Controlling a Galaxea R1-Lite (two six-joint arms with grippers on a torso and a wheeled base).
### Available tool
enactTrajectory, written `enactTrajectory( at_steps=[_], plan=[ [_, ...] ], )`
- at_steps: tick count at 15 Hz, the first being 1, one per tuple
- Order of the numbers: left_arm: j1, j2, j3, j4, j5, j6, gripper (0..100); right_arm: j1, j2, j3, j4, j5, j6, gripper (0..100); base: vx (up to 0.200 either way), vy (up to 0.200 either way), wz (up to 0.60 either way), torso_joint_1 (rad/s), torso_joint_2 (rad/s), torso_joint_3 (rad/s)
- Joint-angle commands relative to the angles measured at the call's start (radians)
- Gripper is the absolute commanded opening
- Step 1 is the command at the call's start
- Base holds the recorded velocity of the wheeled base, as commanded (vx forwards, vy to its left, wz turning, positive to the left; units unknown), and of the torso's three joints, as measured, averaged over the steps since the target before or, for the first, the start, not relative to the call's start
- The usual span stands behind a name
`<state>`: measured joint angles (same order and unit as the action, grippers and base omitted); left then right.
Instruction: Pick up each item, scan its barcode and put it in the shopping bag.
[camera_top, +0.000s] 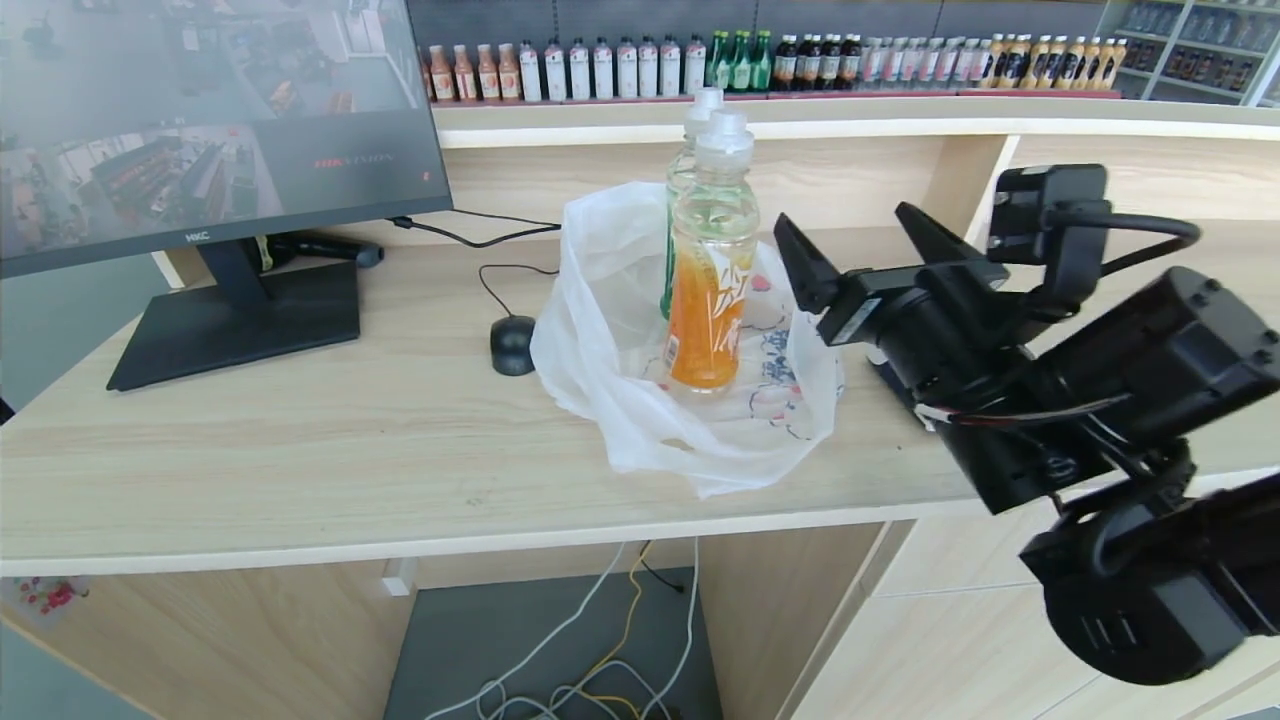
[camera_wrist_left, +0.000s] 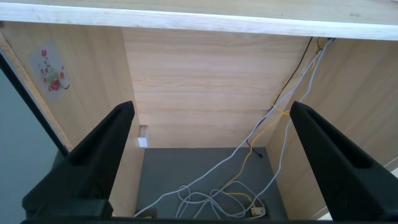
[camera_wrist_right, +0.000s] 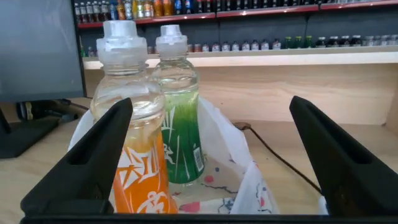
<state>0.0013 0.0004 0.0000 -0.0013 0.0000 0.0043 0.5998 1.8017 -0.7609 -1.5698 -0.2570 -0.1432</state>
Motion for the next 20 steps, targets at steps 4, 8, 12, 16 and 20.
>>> enactTrajectory(
  at_steps=[4, 8, 12, 16, 20],
  plan=[
    [0.0, 0.0, 0.0, 0.0, 0.0, 0.0, 100, -0.117, -0.42, 0.383, -0.001, -0.001, -0.003, 100, 0.0, 0.0, 0.0, 0.0, 0.0, 0.0],
    [0.0, 0.0, 0.0, 0.0, 0.0, -0.001, 100, -0.14, -0.716, 0.704, -0.001, -0.001, -0.001, 100, 0.0, 0.0, 0.0, 0.0, 0.0, 0.0],
    [0.0, 0.0, 0.0, 0.0, 0.002, 0.0, 100, -0.126, -1.145, 0.761, 0.579, 0.044, 0.011, 100, 0.0, 0.0, 0.0, 0.0, 0.0, 0.0],
    [0.0, 0.0, 0.0, 0.0, 0.0, 0.0, 100, -0.091, -1.601, 0.704, 1.341, 0.205, -0.035, 100, 0.0, 0.0, 0.0, 0.0, 0.0, 0.0],
    [0.0, 0.0, 0.0, 0.0, 0.0, 0.0, 100, -0.092, -1.785, 0.73, 1.568, 0.216, -0.03, 100, 0.0, 0.0, 0.0, 0.0, 0.0, 0.0]
  ],
)
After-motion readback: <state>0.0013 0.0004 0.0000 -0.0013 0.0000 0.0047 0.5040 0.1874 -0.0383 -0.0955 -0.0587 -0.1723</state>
